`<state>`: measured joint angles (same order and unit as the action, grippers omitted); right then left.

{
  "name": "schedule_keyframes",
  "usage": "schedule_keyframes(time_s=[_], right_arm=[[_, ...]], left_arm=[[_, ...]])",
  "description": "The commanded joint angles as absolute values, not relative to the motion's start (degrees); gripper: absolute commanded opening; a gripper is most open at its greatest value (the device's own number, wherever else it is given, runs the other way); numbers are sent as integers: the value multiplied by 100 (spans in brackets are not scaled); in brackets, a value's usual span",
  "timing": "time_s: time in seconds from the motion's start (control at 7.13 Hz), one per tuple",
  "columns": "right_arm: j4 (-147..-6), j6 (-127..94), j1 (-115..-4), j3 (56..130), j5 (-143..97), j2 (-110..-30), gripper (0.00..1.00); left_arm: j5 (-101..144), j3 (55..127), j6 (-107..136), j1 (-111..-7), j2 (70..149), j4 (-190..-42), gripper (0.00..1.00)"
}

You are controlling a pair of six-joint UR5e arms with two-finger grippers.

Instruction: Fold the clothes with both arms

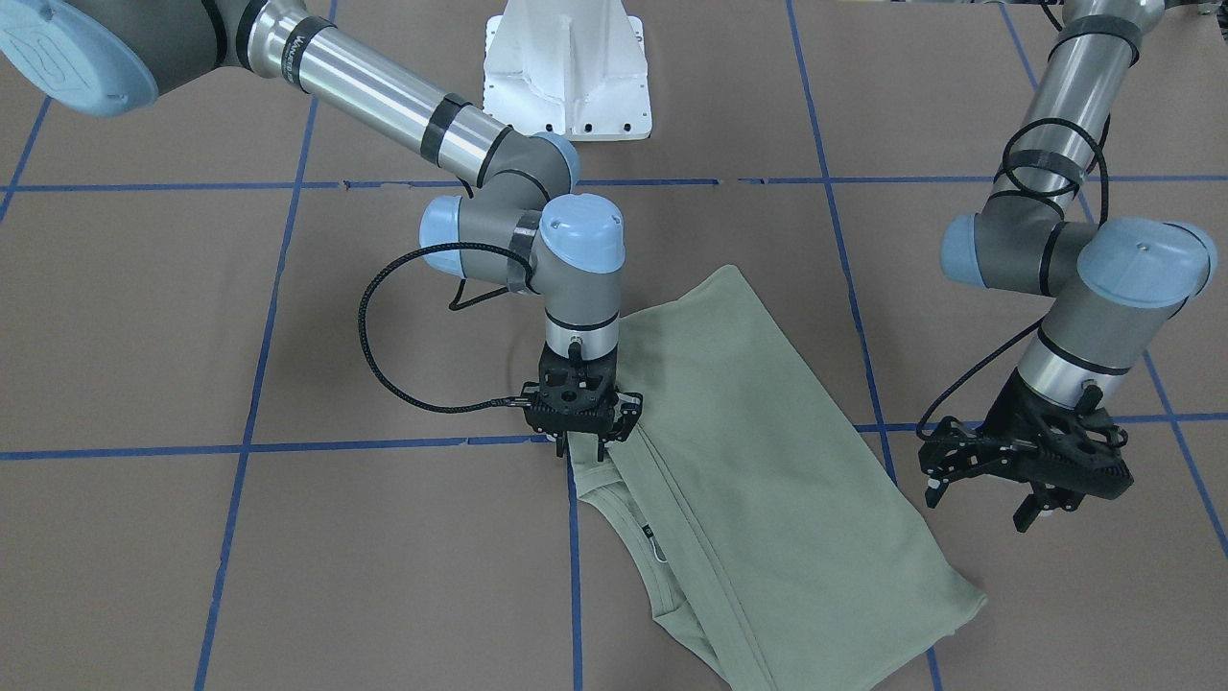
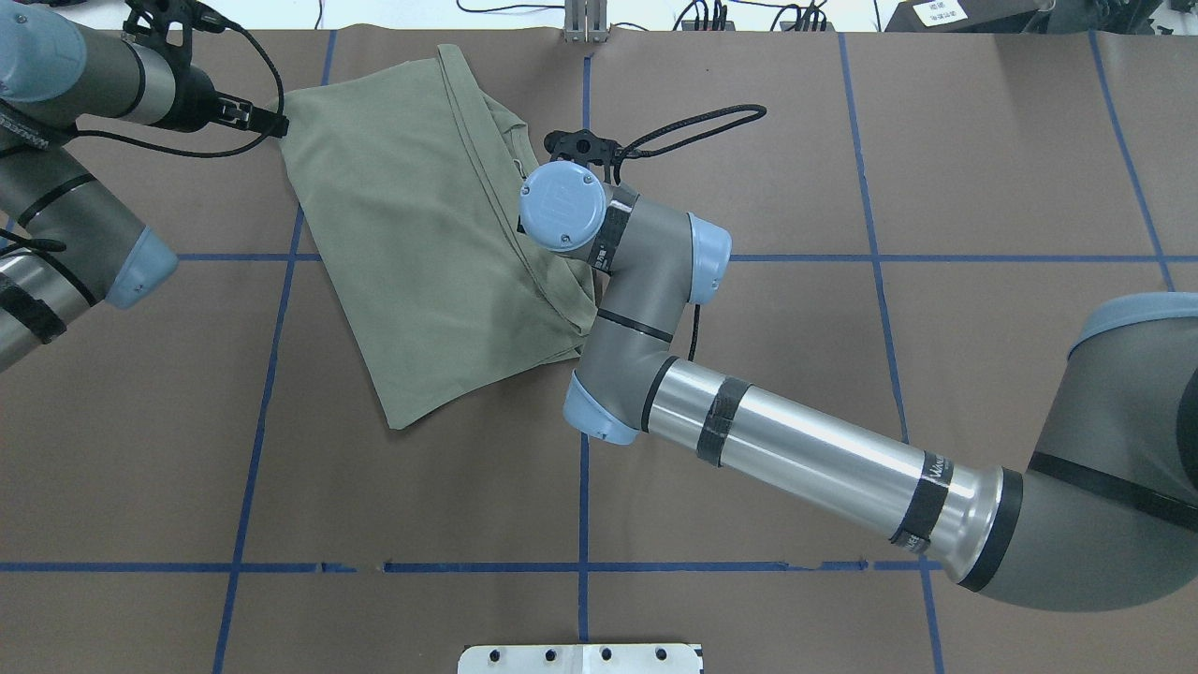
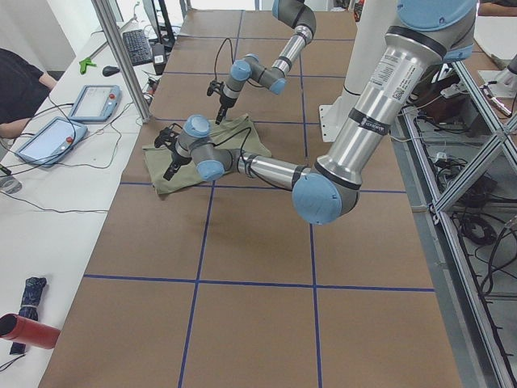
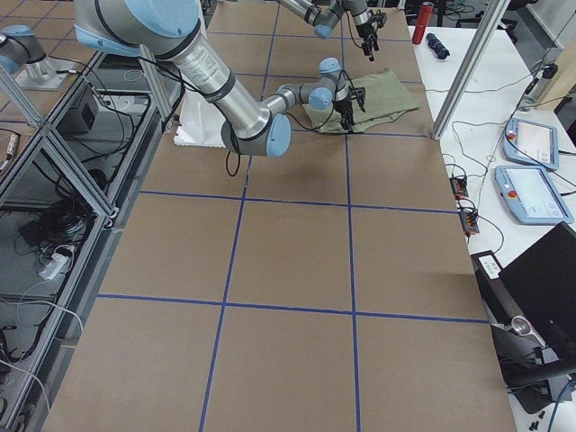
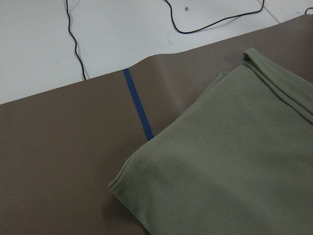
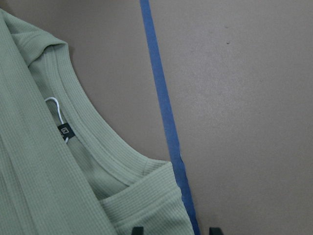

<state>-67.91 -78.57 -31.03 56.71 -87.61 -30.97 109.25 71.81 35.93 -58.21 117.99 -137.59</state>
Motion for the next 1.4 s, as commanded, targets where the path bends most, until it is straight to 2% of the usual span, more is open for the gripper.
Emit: schedule_keyframes(time_s=[0.0,0.28,0.42,0.56,0.84,0.98,1.12,1.26], right_arm=[[-6803,-7857,-3085,5669,-8736,-3111,38],[-6803,-7857,-3076,5634,-8719,-3111,33],[-6811,-7857,-3076,5634,-8719,-3111,20],[-6812,-7849,-3076,5634,-8719,-3094,0],[-6916,-7875,-3085,5721,-8727,-3076,0],[-7456,-7875,-3094,6105,-8754,-3111,0],[-7888,-7919,-3085,6865,-8763,-3485,0],[-7945,-7962,-2981,7734,-8719,-4203,0]], left_arm=[[10925,7181,3595,-5818,11777,-13764,100],[10925,7181,3595,-5818,11777,-13764,100],[10925,7181,3586,-5818,11769,-13764,100],[10916,7181,3595,-5818,11769,-13764,100],[10925,7198,3595,-5818,11734,-13764,100],[10925,7198,3595,-5818,11733,-13764,100],[10925,7207,3595,-5818,11733,-13764,100],[10925,7198,3595,-5810,11733,-13764,100]])
